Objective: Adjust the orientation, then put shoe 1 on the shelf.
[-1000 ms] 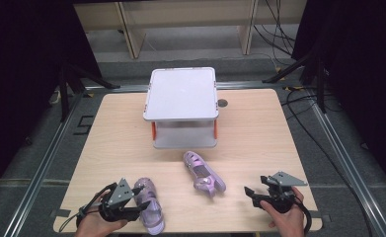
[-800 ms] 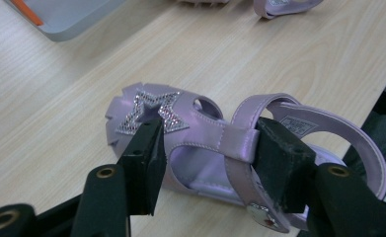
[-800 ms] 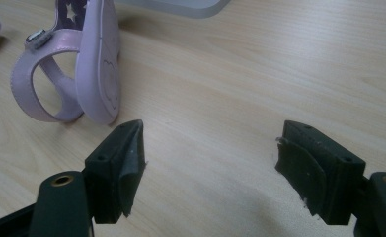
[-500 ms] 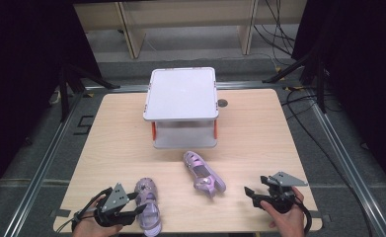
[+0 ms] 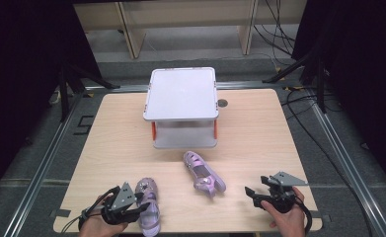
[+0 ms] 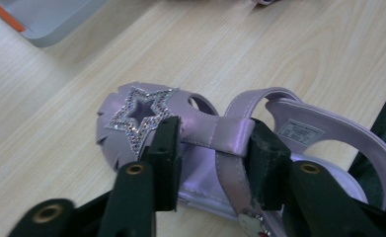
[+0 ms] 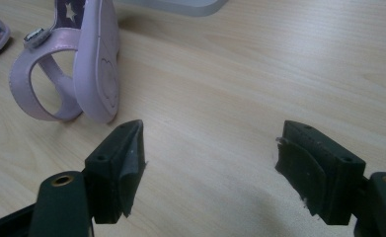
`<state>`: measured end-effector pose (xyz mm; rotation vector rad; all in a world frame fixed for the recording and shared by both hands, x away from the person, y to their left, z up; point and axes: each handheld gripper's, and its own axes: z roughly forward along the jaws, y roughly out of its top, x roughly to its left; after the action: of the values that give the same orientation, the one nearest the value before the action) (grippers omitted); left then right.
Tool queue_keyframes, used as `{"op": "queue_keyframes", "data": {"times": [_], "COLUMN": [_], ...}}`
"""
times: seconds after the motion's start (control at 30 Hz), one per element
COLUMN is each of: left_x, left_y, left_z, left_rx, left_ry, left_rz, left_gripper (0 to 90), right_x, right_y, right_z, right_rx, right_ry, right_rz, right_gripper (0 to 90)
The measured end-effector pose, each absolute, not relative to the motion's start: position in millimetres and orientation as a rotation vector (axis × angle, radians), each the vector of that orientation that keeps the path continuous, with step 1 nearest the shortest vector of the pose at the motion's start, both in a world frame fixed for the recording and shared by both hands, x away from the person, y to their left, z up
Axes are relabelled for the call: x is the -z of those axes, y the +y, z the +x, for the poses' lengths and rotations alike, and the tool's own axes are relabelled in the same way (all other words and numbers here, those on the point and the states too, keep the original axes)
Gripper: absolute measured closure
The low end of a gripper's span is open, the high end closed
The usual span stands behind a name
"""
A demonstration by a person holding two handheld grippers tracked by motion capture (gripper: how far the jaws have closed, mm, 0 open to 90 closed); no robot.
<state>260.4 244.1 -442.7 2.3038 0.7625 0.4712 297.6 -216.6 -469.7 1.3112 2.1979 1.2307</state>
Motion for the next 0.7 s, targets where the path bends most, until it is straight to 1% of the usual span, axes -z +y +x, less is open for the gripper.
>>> {"op": "queue_keyframes", "data": {"times": [0.03,0.07,0.17,0.3,0.43,0.47,0.5,0.57,0.7], "left_x": [441.3,439.9,439.6,437.3,435.4,432.3,430.9,429.6,423.5], "left_y": [246.1,247.9,251.4,258.0,265.3,269.1,271.3,274.4,281.5], "left_z": [260.0,261.1,262.1,266.4,272.5,274.6,276.5,279.9,287.2], "left_rx": [-0.49,-0.51,-0.505,-0.489,-0.449,-0.441,-0.43,-0.398,-0.347], "left_ry": [0.741,0.71,0.725,0.703,0.732,0.729,0.729,0.765,0.782], "left_rz": [2.315,2.312,2.278,2.274,2.21,2.241,2.231,2.196,2.124], "left_gripper": [71.1,73.9,79.5,81.9,83.0,83.2,83.3,83.7,84.2], "right_x": [470.2,470.3,469.9,469.3,469.5,470.2,470.5,470.3,470.0], "right_y": [-218.6,-218.2,-218.4,-217.5,-218.2,-219.7,-219.9,-219.8,-219.7], "right_z": [299.7,299.9,300.0,297.9,297.8,299.8,300.5,300.5,301.7], "right_rx": [-1.217,-1.224,-1.222,-1.23,-1.229,-1.23,-1.234,-1.238,-1.234], "right_ry": [2.196,2.191,2.192,2.191,2.185,2.189,2.189,2.189,2.198], "right_rz": [1.254,1.254,1.254,1.293,1.294,1.261,1.255,1.269,1.258], "right_gripper": [26.4,26.4,26.4,26.4,26.5,26.4,26.5,26.5,26.5]}}
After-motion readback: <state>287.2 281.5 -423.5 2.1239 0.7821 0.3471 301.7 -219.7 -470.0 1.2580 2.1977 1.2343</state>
